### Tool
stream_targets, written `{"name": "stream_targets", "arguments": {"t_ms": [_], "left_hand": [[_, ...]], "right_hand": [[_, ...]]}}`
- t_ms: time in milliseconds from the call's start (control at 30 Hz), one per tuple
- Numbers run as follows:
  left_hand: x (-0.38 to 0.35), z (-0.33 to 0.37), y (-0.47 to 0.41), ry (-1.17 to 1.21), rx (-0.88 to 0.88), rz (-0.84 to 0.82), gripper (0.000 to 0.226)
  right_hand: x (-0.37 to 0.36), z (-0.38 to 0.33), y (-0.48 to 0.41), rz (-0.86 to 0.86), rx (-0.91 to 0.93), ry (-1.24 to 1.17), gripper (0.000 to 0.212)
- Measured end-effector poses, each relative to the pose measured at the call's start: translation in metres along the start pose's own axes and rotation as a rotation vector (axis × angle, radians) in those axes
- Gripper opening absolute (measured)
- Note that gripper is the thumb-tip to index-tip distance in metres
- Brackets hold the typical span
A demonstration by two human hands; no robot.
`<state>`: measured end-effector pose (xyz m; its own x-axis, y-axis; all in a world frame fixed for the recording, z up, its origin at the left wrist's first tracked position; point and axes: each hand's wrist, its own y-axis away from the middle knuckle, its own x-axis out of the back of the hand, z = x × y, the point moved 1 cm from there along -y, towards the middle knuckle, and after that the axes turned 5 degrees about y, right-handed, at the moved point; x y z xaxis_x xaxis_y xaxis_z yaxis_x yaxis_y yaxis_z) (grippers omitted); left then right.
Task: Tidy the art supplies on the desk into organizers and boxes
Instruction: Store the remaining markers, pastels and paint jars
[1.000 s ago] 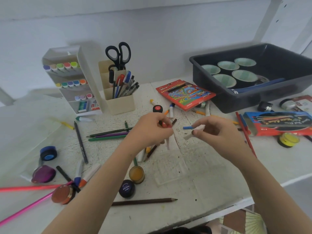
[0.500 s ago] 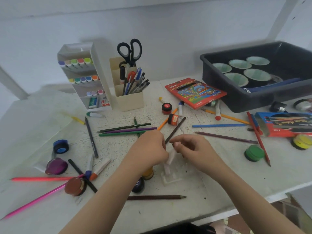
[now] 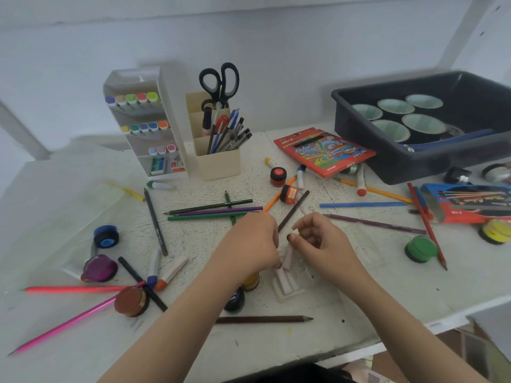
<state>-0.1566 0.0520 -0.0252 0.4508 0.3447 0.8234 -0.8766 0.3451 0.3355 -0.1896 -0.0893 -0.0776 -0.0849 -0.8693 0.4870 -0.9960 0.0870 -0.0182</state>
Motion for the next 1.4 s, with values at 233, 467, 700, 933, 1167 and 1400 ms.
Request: {"name": "stream_targets", "arguments": {"t_ms": [233,467,700,933,1167,1400], "left_hand": [[-0.0034,-0.0009,0.0033,0.030,-0.015,0.026,0.024],[-0.0015,-0.0003,0.0039,0.007,-0.021,0.014,0.023],[-0.0014,-0.0004,0.0056,-0.011,-0.026,0.038,0.022],[-0.0017,-0.0037,0.0065,-0.012,-0.019,0.044,0.020],[-0.0032,-0.0030,0.0044,-0.029,-0.023,0.061,0.019],[-0.0031,-0.0080,0.0070,-0.059,-0.052,-0.039,0.041]], "right_hand": [[-0.0004,0.0002,0.0039,0.001,0.040,-0.046,0.012],[0.0006,-0.0005,0.0042,-0.064,0.088,-0.011,0.010],[0.0016,0.0000,0.0035,-0.098,0.120,0.054,0.009],[0.0013,-0.0004,0.0011,-0.125,0.120,0.008,0.021],[0.0019,-0.0019,0.0000,-0.184,0.104,0.005,0.012],[0.0034,-0.0028,0.0006,-0.196,0.125,0.087,0.008]]}}
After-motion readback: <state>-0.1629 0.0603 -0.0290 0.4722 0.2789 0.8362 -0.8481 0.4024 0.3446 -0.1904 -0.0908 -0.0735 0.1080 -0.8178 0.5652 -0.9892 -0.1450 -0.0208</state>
